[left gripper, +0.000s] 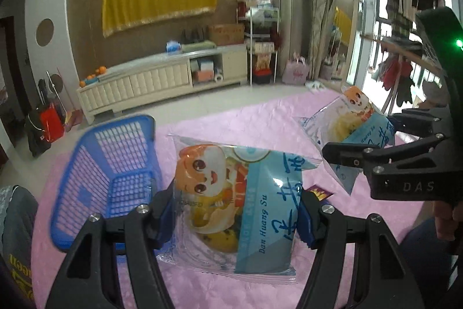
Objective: Organize snacks
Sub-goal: 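Carry both bread bags over the blue basket and open both tools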
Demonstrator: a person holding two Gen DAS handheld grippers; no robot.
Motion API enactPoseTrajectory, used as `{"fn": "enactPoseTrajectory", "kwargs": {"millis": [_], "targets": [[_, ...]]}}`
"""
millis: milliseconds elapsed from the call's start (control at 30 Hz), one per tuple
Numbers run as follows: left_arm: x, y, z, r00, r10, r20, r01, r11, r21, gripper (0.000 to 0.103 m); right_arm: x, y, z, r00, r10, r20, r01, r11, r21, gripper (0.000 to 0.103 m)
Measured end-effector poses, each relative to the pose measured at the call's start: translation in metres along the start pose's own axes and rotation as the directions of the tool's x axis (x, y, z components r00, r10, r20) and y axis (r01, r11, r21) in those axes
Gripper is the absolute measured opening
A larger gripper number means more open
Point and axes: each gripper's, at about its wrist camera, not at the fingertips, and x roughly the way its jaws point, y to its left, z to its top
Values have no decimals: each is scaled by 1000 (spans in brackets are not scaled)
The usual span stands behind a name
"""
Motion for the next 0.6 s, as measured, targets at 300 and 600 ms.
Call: {"fn": "enactPoseTrajectory", "kwargs": {"millis": [300,600], "targets": [[-84,24,12,994,63,90,-64,998,7,64,-65,45,21,992,43,116,-37,998,-52,71],[-116,66,11,982,161,98,-157,986,-51,64,-72,97,39,979,138,153,-119,985,-126,71]]}}
